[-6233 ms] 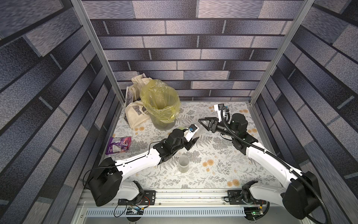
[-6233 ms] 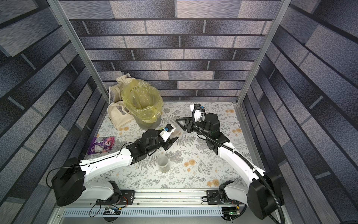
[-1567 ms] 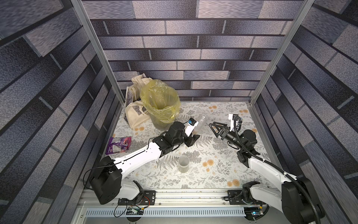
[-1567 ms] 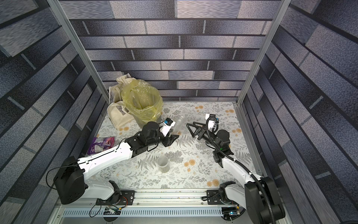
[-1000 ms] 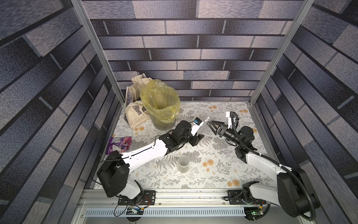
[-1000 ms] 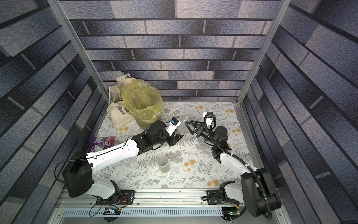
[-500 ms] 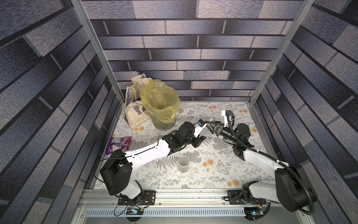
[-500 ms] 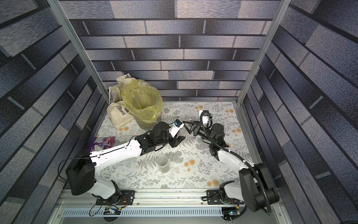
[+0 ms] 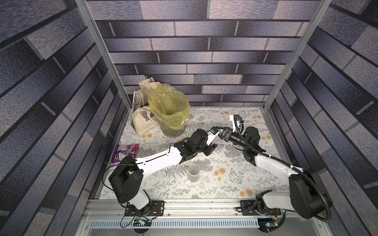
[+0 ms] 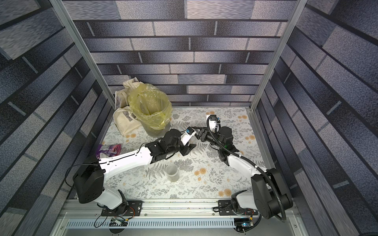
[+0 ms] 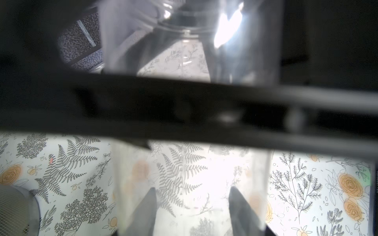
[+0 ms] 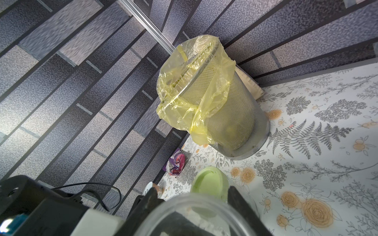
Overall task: Empty moldy mung beans from jars
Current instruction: Pour the moldy mung beans from the jar into the trash bin.
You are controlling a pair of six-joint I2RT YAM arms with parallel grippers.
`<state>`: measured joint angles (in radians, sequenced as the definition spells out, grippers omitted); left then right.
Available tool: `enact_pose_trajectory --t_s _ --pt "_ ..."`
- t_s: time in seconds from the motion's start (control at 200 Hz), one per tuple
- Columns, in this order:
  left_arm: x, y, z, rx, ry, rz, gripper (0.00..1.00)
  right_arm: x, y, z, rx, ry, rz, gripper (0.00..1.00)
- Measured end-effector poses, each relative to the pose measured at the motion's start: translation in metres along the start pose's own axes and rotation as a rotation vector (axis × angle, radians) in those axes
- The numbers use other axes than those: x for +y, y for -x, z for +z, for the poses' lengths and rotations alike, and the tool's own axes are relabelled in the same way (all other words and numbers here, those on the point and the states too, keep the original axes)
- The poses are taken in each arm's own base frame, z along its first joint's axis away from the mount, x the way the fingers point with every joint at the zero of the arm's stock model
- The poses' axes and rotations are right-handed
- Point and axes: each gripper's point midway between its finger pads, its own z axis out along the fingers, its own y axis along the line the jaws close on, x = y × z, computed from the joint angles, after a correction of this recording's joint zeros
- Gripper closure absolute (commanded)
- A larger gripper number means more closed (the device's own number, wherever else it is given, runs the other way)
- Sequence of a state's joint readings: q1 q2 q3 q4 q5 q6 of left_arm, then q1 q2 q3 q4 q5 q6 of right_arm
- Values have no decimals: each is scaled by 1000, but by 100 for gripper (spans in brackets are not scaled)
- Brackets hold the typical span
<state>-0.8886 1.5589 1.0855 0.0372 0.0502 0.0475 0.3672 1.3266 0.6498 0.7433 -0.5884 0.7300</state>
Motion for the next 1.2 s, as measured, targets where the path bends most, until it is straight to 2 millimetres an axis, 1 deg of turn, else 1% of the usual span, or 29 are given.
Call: enact_pose_trajectory --t_s 0.08,0.135,0.165,0.245,0.356,0.441,0.536,0.611,0.686,0.832,0.872,0.947,0.987,1.077,1.142,1.202 --pt "0 1 0 -1 3 1 40 1 1 0 -2 3 2 62" --pt "1 1 0 -2 7 2 30 1 2 1 -6 4 10 66" --pt "1 3 0 -9 8 8 29 -2 1 2 -8 -2 24 67" --pt "1 9 0 -33 19 13 26 -8 -1 4 -5 -16 72 67" --pt "1 19 -1 -72 26 26 8 -13 -1 5 -12 -30 123 68" --pt "-2 29 -4 -115 26 36 5 -14 0 5 -18 -35 147 68" --pt "0 32 -13 -153 46 37 4 -14 1 6 -18 -37 169 68" --pt "2 31 -22 -181 58 36 3 -10 7 8 -19 -37 182 68" --pt "4 29 -33 -213 74 34 2 -2 16 9 -29 -26 183 67" --pt "8 27 -52 -286 105 30 2 20 37 7 -64 13 162 67" --pt "9 27 -55 -307 111 28 5 25 42 6 -71 21 158 67" --pt "12 27 -60 -341 117 20 13 32 49 6 -80 33 150 67" --pt "14 28 -62 -362 119 9 14 35 52 6 -83 36 147 67" --pt "23 31 -67 -413 132 -20 18 37 53 5 -81 34 148 67" --pt "29 34 -70 -448 138 -41 19 35 52 5 -77 28 154 67" --pt "30 35 -72 -477 125 -56 22 33 52 6 -79 19 159 67"
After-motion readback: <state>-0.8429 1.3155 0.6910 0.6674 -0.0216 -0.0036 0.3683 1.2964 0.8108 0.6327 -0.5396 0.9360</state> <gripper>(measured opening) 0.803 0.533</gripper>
